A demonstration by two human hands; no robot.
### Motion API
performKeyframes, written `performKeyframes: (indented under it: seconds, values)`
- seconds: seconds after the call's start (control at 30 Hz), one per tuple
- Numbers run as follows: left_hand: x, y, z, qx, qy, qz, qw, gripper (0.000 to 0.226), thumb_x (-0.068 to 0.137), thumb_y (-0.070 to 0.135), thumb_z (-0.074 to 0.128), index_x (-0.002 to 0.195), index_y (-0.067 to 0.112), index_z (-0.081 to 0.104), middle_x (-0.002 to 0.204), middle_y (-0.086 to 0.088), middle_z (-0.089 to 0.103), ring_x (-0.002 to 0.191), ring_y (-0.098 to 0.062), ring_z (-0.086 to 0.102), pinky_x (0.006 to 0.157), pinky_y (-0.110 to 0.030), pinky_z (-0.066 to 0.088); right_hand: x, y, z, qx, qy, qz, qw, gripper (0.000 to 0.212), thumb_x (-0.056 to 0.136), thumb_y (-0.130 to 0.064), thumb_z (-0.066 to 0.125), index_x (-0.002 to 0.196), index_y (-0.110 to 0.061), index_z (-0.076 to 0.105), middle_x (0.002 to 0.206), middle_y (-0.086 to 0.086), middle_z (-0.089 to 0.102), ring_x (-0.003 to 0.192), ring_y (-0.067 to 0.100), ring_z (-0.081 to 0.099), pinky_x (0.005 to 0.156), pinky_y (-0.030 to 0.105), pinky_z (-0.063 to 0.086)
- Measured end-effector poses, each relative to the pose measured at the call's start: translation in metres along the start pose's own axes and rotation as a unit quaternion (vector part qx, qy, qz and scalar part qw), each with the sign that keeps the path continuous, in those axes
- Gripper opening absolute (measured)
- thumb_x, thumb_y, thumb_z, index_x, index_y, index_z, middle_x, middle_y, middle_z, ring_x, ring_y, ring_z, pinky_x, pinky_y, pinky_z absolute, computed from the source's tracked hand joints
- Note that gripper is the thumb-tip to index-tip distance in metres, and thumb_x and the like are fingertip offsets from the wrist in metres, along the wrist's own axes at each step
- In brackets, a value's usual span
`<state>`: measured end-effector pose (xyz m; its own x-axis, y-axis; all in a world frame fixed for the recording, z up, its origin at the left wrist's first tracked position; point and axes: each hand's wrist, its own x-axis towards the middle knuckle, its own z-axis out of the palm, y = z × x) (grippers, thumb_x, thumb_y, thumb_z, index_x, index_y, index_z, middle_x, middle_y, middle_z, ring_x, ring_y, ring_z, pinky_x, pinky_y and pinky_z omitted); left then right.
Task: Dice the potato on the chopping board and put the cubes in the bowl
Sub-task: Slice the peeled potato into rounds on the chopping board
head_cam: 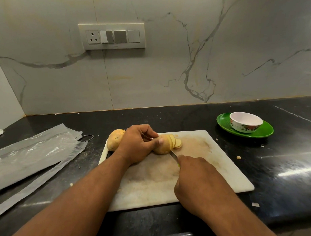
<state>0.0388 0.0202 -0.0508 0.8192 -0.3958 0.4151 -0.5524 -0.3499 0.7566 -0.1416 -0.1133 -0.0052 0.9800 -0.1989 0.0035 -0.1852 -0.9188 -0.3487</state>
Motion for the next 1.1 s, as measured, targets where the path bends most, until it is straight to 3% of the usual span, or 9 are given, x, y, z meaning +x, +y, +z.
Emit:
performKeyframes:
  seconds: [0.1,0.2,0.3,0.37,0.43,0.67,0.77,0.87,1.1]
  values:
    - [0.001,-0.004,-0.002,-0.010,0.046,0.012,0.999,0.017,0.087,0.018,0.082,0.075,0.024,0.072,0.074,0.005,0.072,0.067,-0.007,0.063,0.065,-0.026,0.055,-0.003,0.002,0.003,0.010,0.006,0.001,1.000,0.051,0.096,-0.020,0.051,0.144,-0.028,0.039,0.131,-0.001,0.053,0.107,0.015,0.051,0.081,0.024,0.038]
    - [-0.002,-0.001,-0.001,0.024,0.019,0.031,0.999,0.019,0.093,0.016,0.074,0.096,0.035,0.075,0.092,0.013,0.072,0.083,-0.004,0.065,0.075,-0.020,0.055,-0.003,0.001,0.006,0.007,0.008,-0.001,1.000,0.055,0.095,-0.019,0.052,0.146,-0.028,0.035,0.129,0.001,0.052,0.103,0.015,0.050,0.081,0.024,0.039]
    - [-0.004,0.001,0.000,0.050,-0.028,0.029,0.998,0.023,0.088,0.035,0.081,0.109,0.038,0.074,0.106,0.017,0.069,0.097,-0.005,0.066,0.081,-0.027,0.060,-0.003,0.000,0.012,-0.008,0.008,0.000,1.000,0.060,0.095,-0.019,0.054,0.150,-0.027,0.031,0.132,0.002,0.052,0.110,0.016,0.053,0.084,0.024,0.042]
    - [-0.005,0.002,-0.001,0.087,-0.060,0.011,0.994,0.051,0.074,0.050,0.089,0.120,0.036,0.072,0.112,0.017,0.066,0.099,-0.007,0.065,0.083,-0.030,0.062,-0.001,0.000,0.014,-0.016,0.003,-0.001,1.000,0.064,0.095,-0.019,0.056,0.152,-0.026,0.027,0.134,0.002,0.051,0.112,0.016,0.053,0.085,0.024,0.042]
    - [-0.004,0.004,0.000,0.103,-0.063,0.000,0.993,0.061,0.069,0.052,0.091,0.124,0.034,0.071,0.114,0.016,0.067,0.099,-0.007,0.065,0.086,-0.033,0.063,0.000,0.000,0.015,-0.025,0.003,-0.005,1.000,0.066,0.095,-0.019,0.056,0.153,-0.026,0.026,0.135,0.002,0.051,0.113,0.016,0.053,0.087,0.025,0.043]
    - [-0.003,-0.001,-0.001,0.077,-0.053,-0.006,0.996,0.060,0.071,0.049,0.092,0.125,0.032,0.071,0.112,0.017,0.070,0.102,-0.003,0.067,0.088,-0.031,0.062,-0.013,0.002,0.005,-0.029,0.008,-0.025,0.999,0.057,0.095,-0.019,0.054,0.148,-0.027,0.033,0.129,0.002,0.052,0.110,0.016,0.054,0.084,0.025,0.042]
    - [-0.004,0.001,-0.002,0.057,-0.040,0.009,0.998,0.054,0.073,0.046,0.091,0.121,0.028,0.072,0.109,0.016,0.070,0.098,-0.003,0.067,0.083,-0.024,0.061,-0.013,0.004,0.000,-0.016,0.010,-0.019,1.000,0.056,0.097,-0.020,0.051,0.149,-0.027,0.034,0.133,0.001,0.051,0.113,0.016,0.052,0.090,0.025,0.042]
    - [-0.005,0.003,-0.006,0.020,-0.017,0.022,0.999,0.049,0.072,0.048,0.090,0.112,0.027,0.074,0.102,0.013,0.072,0.092,-0.003,0.067,0.076,-0.020,0.059,-0.005,0.003,0.004,0.004,0.014,-0.020,1.000,0.056,0.096,-0.021,0.051,0.149,-0.027,0.033,0.132,0.000,0.053,0.109,0.015,0.051,0.085,0.025,0.041]
    - [-0.003,-0.004,-0.006,0.011,-0.070,-0.004,0.997,0.046,0.068,0.040,0.096,0.106,0.033,0.071,0.105,0.011,0.070,0.099,-0.010,0.067,0.083,-0.035,0.064,0.011,0.010,0.004,0.015,0.027,0.016,0.999,0.054,0.095,-0.019,0.049,0.146,-0.031,0.038,0.119,-0.002,0.058,0.086,0.012,0.046,0.072,0.024,0.038]
